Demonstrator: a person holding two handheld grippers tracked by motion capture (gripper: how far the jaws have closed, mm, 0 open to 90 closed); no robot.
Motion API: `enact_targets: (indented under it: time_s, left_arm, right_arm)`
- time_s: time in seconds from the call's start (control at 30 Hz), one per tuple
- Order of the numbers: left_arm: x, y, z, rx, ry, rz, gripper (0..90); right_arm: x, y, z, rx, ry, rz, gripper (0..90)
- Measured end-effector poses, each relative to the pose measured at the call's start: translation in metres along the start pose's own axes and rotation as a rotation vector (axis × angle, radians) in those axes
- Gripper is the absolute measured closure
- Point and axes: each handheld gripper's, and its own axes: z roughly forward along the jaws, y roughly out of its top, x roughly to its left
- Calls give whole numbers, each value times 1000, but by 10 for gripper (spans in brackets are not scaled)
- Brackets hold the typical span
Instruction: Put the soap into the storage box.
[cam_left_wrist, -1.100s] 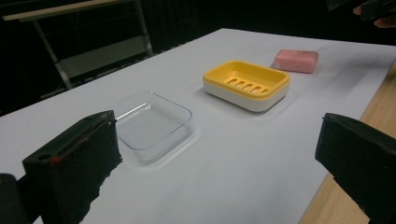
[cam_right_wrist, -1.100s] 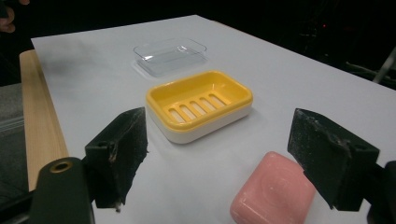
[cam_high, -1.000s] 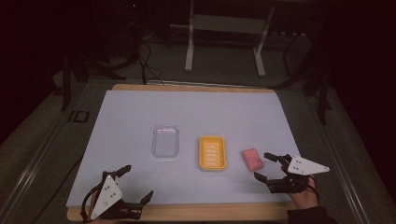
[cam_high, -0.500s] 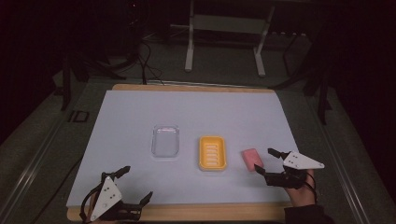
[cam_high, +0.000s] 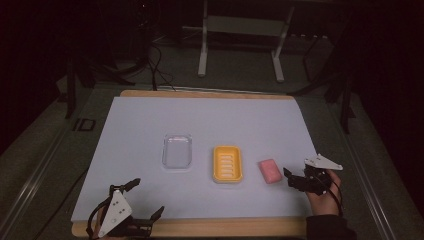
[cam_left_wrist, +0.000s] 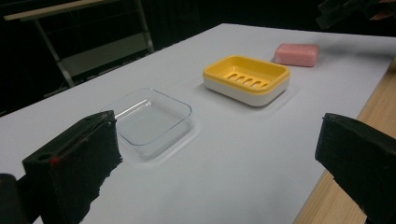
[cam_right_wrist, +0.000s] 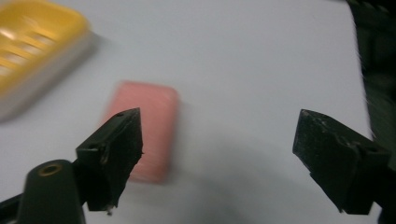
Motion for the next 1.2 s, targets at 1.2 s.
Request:
enact_targets:
  time_s: [1.2]
  left_arm:
    - [0, 0, 0, 4, 15, 1, 2]
  right_arm:
    - [-44, 3, 17, 1008, 107, 276, 190]
